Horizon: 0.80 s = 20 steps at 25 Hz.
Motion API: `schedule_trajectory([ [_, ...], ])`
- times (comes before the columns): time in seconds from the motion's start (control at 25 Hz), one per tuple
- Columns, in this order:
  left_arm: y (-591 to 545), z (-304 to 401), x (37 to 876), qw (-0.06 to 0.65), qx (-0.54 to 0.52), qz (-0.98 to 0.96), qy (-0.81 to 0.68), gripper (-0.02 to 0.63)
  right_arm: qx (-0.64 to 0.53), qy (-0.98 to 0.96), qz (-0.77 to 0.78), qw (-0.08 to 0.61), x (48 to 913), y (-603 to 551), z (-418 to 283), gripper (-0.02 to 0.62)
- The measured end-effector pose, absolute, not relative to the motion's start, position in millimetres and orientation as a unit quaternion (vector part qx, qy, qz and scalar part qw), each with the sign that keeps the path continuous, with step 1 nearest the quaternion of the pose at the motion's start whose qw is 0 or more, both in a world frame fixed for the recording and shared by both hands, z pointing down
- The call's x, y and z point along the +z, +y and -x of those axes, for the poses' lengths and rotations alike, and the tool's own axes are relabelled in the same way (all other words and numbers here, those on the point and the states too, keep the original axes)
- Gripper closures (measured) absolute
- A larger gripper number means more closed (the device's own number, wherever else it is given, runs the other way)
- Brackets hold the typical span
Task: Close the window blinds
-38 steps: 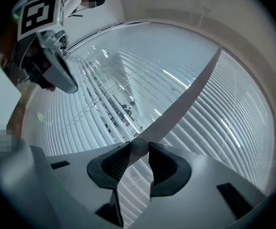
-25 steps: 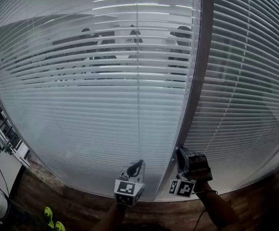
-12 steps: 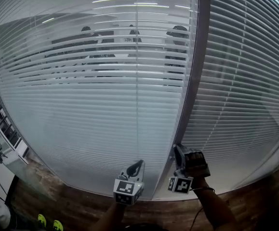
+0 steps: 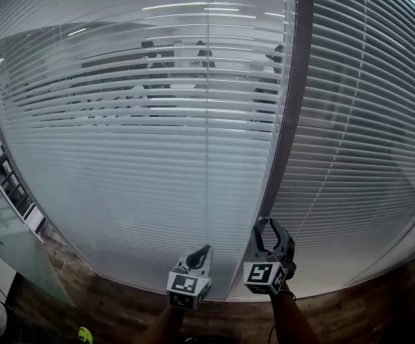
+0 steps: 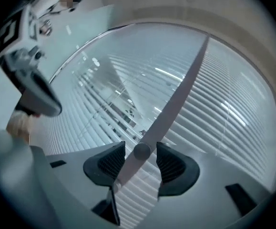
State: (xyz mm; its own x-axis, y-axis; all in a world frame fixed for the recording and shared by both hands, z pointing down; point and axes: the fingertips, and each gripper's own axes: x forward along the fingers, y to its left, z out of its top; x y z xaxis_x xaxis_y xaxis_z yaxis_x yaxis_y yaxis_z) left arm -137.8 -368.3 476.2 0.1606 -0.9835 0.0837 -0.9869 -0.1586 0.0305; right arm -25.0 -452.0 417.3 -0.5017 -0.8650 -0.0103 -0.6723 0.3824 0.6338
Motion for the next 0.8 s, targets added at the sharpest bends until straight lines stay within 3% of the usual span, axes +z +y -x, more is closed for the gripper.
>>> schedule_trajectory([
  [0.32,-361,125,475,0.04,0.025,-0.769,-0.637,0.606,-0.092,-0.838,-0.537,0.026,424,-474,12,0.41],
  [0.44,-357,127,476,0.041,0.026,-0.768,-0.639,0.606,-0.068,-0.84,-0.538,0.023,425,-474,14,0.411],
  [0.52,-356,130,477,0.042,0.029,-0.767,-0.64,0.606,-0.067,-0.84,-0.538,0.022,426,-477,14,0.465],
  [0.8,-356,131,483,0.043,0.033,-0.768,-0.639,0.606,-0.064,-0.844,-0.532,0.021,426,-477,14,0.468],
])
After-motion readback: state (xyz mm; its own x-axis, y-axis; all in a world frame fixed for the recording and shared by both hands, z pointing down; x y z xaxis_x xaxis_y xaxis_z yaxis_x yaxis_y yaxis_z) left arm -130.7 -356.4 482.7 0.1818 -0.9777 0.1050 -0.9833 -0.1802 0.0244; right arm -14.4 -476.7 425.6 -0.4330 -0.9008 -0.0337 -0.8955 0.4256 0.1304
